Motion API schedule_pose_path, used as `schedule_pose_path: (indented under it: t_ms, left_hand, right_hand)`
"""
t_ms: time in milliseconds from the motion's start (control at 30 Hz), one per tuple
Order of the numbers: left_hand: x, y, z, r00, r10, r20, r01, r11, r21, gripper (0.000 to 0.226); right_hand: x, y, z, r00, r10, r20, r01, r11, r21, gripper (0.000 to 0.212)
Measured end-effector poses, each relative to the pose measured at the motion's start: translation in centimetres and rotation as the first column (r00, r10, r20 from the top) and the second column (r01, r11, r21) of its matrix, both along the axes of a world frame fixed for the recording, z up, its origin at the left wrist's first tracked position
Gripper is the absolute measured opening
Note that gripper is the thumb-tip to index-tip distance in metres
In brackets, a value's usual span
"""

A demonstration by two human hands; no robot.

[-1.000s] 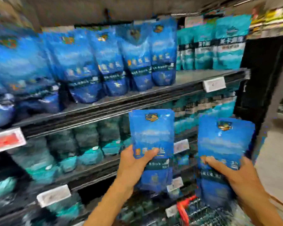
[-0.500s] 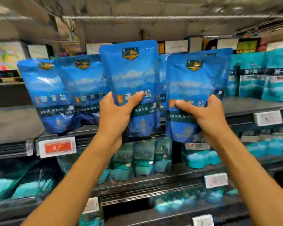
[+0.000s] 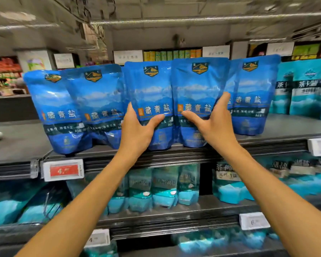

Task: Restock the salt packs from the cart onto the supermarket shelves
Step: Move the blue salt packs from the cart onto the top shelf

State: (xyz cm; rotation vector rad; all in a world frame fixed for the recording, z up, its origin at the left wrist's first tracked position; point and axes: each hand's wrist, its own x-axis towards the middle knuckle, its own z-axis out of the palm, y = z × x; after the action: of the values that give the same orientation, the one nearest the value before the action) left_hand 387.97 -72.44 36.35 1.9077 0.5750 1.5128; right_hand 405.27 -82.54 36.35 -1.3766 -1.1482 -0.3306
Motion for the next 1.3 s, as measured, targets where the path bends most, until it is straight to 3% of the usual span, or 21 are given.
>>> schedule_pose_path:
  t_ms: [100, 167, 233, 300, 367, 433, 533, 667, 800, 1033, 1167, 1300]
  left_hand:
    - [-0.3, -1.1, -1.4, 0.99, 0.131, -0.055, -0.124, 0.984, 0.126, 0.073]
    - [-0.5, -1.9, -2.2, 0.973, 0.221, -0.065, -0.202, 0.954, 0.22, 0.093]
    - [-0.7, -2.5, -2.6, 0.949, 0.303, -0.084, -0.264, 0.914, 0.308, 0.105]
    - [-0.9, -3.0, -2.8, 0.872, 0.478, -0.104, -0.385, 0.802, 0.457, 0.099]
    - [-0.9, -3.2, -2.8, 0.752, 0.653, -0.09, -0.473, 0.63, 0.616, 0.072]
    - [-1.0, -3.1, -2.7, 0.693, 0.715, -0.093, -0.497, 0.568, 0.656, 0.052]
    - [-1.5, -2.1, -2.2, 0.724, 0.677, -0.131, -0.424, 0.587, 0.689, 0.051]
    - [-2.4, -1.1, -1.5, 0.808, 0.51, -0.293, -0.218, 0.723, 0.656, 0.07]
    - [-2.8, -0.8, -1.8, 0.762, 0.532, -0.369, -0.156, 0.705, 0.692, 0.074]
    - [-2.9, -0.6, -1.7, 0.836, 0.381, -0.394, -0.097, 0.81, 0.578, 0.047]
    - [-2.5, -1.0, -1.5, 0.794, 0.484, -0.368, -0.153, 0.745, 0.65, 0.032]
    - [-1.8, -1.3, -1.6, 0.747, 0.554, -0.368, -0.175, 0.697, 0.695, 0.033]
  right_hand:
    - [-0.9, -0.8, -1.3, 0.972, -0.177, 0.157, 0.19, 0.979, -0.069, 0.07]
    - [-1.2, -1.4, -2.0, 0.822, -0.459, 0.338, 0.513, 0.854, -0.088, 0.069]
    - [-1.7, -2.2, -2.4, 0.705, -0.574, 0.417, 0.663, 0.742, -0.098, 0.073]
    - [-2.0, -2.5, -2.8, 0.727, -0.55, 0.411, 0.646, 0.751, -0.137, 0.077]
    - [-1.9, -2.3, -2.8, 0.805, -0.474, 0.356, 0.552, 0.819, -0.157, 0.078]
    - [-1.9, -1.9, -2.5, 0.855, -0.403, 0.328, 0.469, 0.869, -0.156, 0.072]
    - [-2.4, -1.2, -2.2, 0.88, -0.339, 0.334, 0.418, 0.885, -0.203, 0.06]
    - [-2.5, -0.6, -2.0, 0.883, -0.337, 0.328, 0.42, 0.878, -0.23, 0.058]
    - [-2.4, -0.4, -1.9, 0.882, -0.35, 0.316, 0.431, 0.87, -0.239, 0.058]
    - [-2.5, 0.3, -2.0, 0.849, -0.373, 0.374, 0.483, 0.835, -0.265, 0.068]
    - [-2.4, 0.3, -2.1, 0.818, -0.403, 0.411, 0.522, 0.819, -0.237, 0.073]
    - [-2.6, 0.3, -2.1, 0.807, -0.419, 0.416, 0.543, 0.804, -0.243, 0.072]
